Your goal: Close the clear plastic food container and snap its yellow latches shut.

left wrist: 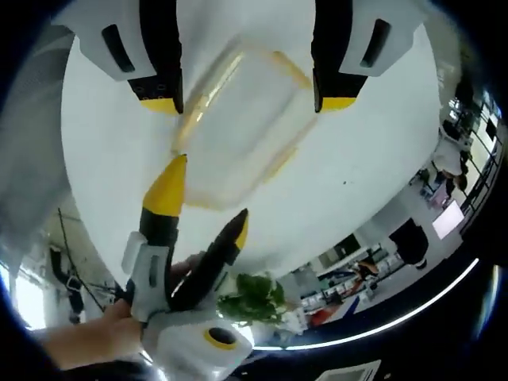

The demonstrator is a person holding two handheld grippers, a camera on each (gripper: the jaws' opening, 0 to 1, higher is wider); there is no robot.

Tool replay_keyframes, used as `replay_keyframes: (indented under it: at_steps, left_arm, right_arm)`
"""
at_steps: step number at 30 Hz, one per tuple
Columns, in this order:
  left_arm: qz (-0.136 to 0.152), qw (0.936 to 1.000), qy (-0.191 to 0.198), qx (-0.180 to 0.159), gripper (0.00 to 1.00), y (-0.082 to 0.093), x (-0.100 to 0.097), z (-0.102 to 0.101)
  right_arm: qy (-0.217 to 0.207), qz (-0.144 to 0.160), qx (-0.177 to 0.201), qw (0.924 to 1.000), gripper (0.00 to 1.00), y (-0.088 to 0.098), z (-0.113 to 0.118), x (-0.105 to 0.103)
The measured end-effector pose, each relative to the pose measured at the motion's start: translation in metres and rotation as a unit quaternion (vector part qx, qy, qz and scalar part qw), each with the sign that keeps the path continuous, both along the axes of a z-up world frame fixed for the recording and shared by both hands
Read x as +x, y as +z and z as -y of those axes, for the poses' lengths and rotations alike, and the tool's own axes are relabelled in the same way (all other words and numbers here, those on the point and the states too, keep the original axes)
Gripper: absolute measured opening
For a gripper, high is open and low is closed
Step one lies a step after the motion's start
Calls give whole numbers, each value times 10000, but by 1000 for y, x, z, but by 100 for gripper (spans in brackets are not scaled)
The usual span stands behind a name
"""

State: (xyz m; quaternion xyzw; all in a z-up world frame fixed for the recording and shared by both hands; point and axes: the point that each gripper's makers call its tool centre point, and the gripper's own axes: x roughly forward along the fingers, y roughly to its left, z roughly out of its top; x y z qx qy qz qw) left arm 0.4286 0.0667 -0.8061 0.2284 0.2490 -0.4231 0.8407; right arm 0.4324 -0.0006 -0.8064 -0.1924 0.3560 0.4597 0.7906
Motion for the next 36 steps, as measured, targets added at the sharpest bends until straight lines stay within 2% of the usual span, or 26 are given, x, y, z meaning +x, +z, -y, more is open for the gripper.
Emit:
replay_keyframes:
  at_steps: [5,6,8,11,14,18,21,30,32,36]
  left_arm:
    - [-83,9998,161,-12,64,-4,5,-10]
    - [-96,9998,169,6,64,-5,6,-12]
    - [-105,9997,206,-18,66,-7,7,-13]
    - [-168,9996,235,-68,67,-9,8,-14]
    - [-197,9995,224,-57,66,-11,7,-14]
    - [-214,9996,172,52,64,-16,8,-14]
    - [-253,9995,177,73,62,-17,8,-14]
    - [-326,9986,418,-74,59,-19,24,-16]
    - [-349,9984,435,-84,59,-19,29,-16]
    - [-349,9979,542,-21,58,-18,42,-15]
  right_arm:
    - [-141,-88,78,9998,71,-6,5,-8]
    - [-124,54,141,9998,71,-3,3,-6]
    - [-197,13,129,9997,70,-4,5,-8]
    - [-318,155,40,9994,69,-7,10,-5]
    - [-355,140,24,9993,69,-10,13,-6]
    - [-298,148,30,9994,68,-13,13,-7]
    - [-108,251,-140,9995,67,-15,13,-5]
    - [82,424,-189,9989,67,-17,15,16]
    - [176,588,-394,9973,63,-18,19,25]
    - [192,499,-289,9982,63,-17,18,39]
